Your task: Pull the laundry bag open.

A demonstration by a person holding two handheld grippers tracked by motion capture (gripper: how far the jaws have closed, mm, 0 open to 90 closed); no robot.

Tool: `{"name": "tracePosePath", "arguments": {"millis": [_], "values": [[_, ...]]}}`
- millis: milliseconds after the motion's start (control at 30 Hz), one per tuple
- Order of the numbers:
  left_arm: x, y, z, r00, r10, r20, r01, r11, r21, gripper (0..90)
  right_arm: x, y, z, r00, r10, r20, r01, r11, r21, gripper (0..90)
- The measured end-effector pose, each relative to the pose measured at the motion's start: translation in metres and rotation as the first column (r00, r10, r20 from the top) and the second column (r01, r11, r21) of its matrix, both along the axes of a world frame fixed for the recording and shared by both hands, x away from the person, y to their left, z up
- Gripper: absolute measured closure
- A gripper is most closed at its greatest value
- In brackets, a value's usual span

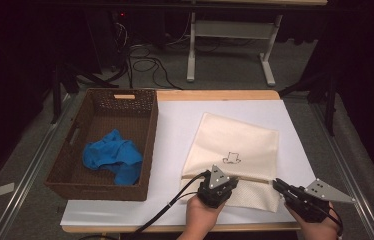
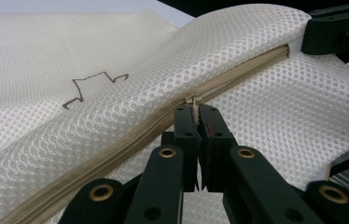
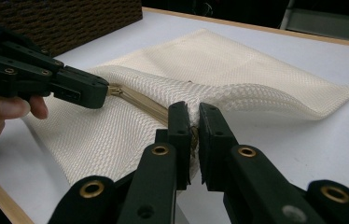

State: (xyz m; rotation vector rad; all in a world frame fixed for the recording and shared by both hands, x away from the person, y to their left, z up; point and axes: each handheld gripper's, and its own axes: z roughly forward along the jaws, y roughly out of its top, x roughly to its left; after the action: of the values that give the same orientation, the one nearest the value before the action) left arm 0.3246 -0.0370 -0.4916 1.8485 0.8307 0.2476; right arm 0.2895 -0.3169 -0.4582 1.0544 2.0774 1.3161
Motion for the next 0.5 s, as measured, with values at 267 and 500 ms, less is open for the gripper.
{"name": "tracePosePath", "arguments": {"millis": [267, 500], "values": [[0.002, 0.009, -0.001, 0.9998, 0.018, -0.009, -0.018, 0.9998, -0.013, 87.0, -0.001, -0.002, 0.001, 0.9999, -0.014, 0.006, 0.014, 1.000, -0.003, 85.6], [0.001, 0.014, 0.002, 0.9999, 0.015, 0.005, -0.015, 0.9999, 0.003, 86.9, 0.000, 0.000, 0.002, 1.0000, 0.005, 0.003, -0.005, 1.000, 0.004, 85.6]]}}
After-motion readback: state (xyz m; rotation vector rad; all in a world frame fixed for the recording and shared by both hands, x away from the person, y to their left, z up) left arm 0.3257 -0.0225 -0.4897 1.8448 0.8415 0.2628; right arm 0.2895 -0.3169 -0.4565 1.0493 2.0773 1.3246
